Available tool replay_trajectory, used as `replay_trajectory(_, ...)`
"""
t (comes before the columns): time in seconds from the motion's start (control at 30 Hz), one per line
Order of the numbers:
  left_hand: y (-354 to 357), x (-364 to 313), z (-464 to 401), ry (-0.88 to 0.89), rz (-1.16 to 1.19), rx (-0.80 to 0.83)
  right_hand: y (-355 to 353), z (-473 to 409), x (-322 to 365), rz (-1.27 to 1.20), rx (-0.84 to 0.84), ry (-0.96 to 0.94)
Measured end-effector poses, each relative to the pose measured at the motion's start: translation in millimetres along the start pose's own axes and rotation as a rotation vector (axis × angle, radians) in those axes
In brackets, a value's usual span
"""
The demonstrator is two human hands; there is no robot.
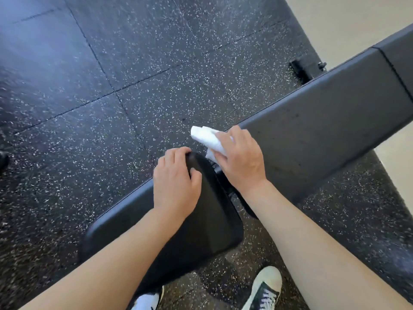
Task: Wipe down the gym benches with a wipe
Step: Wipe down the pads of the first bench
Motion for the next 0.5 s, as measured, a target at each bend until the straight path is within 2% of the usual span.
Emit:
replay_trajectory(0.13, 13, -7, 12, -0.052, -0.139, -0.149, -6, 69, -12, -0.001, 0.039, -0.166)
replay_trajectory(0.3, 22, -6, 13, -0.057, -0.228, -0.215, -16, 151, -39, -0.095, 0.090, -0.283)
replay_trajectory(0.5, 22, -6, 13, -0.053, -0.225, -0.261, -6, 102, -33, -0.149, -0.003, -0.319)
Point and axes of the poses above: each hand's wrist, its own z-axis away from the middle knuckle, its own y-axis out of the palm, x = y × z, the point moved 6 cm from there along -z, towards the middle knuckle, and after that the axes turned 7 degrees about -y, right-handed, at the moved point
